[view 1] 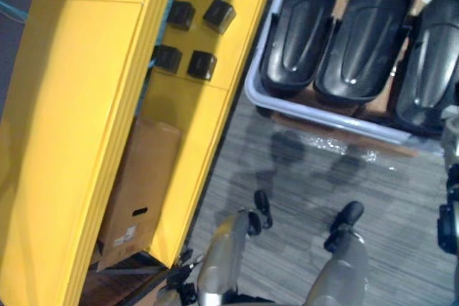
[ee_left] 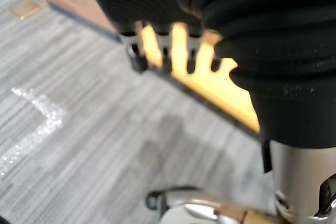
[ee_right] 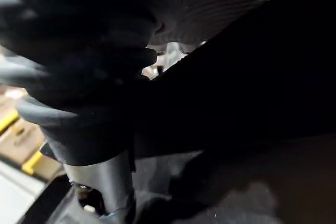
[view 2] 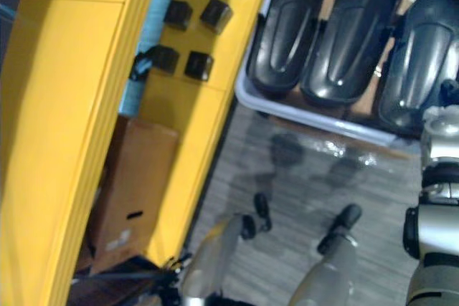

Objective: Walk over and take plastic housings, then place them on the shelf

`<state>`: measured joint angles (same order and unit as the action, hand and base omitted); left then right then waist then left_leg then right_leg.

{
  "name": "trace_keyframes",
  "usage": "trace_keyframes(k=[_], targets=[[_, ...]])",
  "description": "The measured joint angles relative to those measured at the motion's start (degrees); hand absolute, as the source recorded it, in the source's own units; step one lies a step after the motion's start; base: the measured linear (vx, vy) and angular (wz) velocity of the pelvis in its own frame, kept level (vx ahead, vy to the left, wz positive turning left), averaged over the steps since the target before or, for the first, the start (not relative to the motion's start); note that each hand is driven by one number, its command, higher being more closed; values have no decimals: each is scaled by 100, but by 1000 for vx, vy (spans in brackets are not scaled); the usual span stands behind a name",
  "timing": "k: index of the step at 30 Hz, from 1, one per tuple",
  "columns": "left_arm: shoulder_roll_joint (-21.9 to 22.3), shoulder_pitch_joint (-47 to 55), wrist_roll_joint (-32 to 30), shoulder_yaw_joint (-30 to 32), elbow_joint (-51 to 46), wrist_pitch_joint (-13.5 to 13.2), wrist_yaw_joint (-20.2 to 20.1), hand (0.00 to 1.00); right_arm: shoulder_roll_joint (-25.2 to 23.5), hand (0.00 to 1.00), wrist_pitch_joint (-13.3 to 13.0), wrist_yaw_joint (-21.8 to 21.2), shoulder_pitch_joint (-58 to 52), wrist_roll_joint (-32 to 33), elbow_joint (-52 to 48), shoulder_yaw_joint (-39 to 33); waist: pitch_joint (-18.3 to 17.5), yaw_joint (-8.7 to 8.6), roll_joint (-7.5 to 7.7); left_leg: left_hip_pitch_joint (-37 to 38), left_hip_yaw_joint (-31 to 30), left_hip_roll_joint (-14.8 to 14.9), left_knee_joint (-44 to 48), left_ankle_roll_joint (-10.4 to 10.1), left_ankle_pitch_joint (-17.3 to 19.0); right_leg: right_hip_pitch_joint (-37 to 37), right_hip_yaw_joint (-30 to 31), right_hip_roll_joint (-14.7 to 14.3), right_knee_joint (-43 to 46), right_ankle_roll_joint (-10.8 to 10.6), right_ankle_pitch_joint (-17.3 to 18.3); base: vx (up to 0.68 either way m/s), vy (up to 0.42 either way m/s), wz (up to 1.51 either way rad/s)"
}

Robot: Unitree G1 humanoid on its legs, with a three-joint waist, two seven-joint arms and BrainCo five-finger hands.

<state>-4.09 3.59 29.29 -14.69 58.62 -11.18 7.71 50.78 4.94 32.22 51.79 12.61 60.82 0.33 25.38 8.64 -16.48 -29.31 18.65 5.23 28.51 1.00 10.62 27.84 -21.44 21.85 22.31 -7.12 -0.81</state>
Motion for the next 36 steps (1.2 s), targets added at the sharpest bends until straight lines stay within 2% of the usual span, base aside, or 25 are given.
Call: trace_keyframes(k=[4,7,11,15,18,21,24,27,31,33,36], targets=[[-5,-57,-1,34,105,6,-49,0,248,100,65,-570,13,-248,143,38,18,-9,24,-7,-16,-7,-8,1,-2,-2,-8,6,0,-1,-1,0,0,0],[-4,-57,-13,44,110,4,-53,0,354,100,336,-836,85,-797,196,45,18,-25,24,-4,-31,-15,-46,-5,-34,0,-24,4,2,-2,-2,2,-5,2],[-7,-56,-45,46,82,-57,-59,0,461,100,811,-841,350,-1405,483,224,20,-11,29,22,-88,-61,-202,-21,-161,-13,-77,12,4,8,2,14,-18,10],[-46,-45,-47,48,-144,-148,-133,0,487,100,973,-796,359,-1593,628,326,21,-16,29,38,-181,-60,-230,-52,-214,-88,-203,3,11,57,33,33,-31,11],[-119,-32,-33,44,-548,-313,-179,0,472,100,1129,-845,327,-1681,737,449,40,-11,55,127,-232,-59,-240,-58,-220,-211,-239,-7,24,79,60,-3,-11,8],[-184,-56,274,45,-1084,-365,-213,0,455,100,1100,-814,259,-1680,734,496,79,-29,109,124,-263,-61,-232,-57,-217,-237,-252,2,55,92,91,-36,-1,5],[-171,-96,560,36,-1564,-364,-335,0,248,100,948,-576,76,-1669,748,472,146,-167,202,141,-400,-47,-189,-57,-217,-407,-395,-8,53,91,107,-8,-7,17],[-175,-138,635,61,-2089,-345,-242,0,128,100,896,-289,1,-1667,706,394,244,-172,339,139,-396,-5,-147,-60,-215,-418,-390,-46,54,96,109,-3,-8,1],[-232,-128,505,265,-3266,-232,442,0,-184,100,912,146,-331,-1673,105,109,364,-205,514,252,-410,99,-20,-90,-195,-597,-417,-136,59,142,136,0,0,0],[-255,-116,199,515,-3930,-176,736,0,-268,100,923,284,-466,-1681,-355,-27,423,-233,603,331,-411,143,6,-104,-177,-690,-415,-176,63,160,147,-18,-4,1],[-490,-67,-339,737,-5044,149,1029,0,-335,100,963,590,-696,-1753,-1220,-285,485,-331,706,463,-407,190,5,-124,-155,-837,-394,-233,43,194,170,-53,3,-3]])
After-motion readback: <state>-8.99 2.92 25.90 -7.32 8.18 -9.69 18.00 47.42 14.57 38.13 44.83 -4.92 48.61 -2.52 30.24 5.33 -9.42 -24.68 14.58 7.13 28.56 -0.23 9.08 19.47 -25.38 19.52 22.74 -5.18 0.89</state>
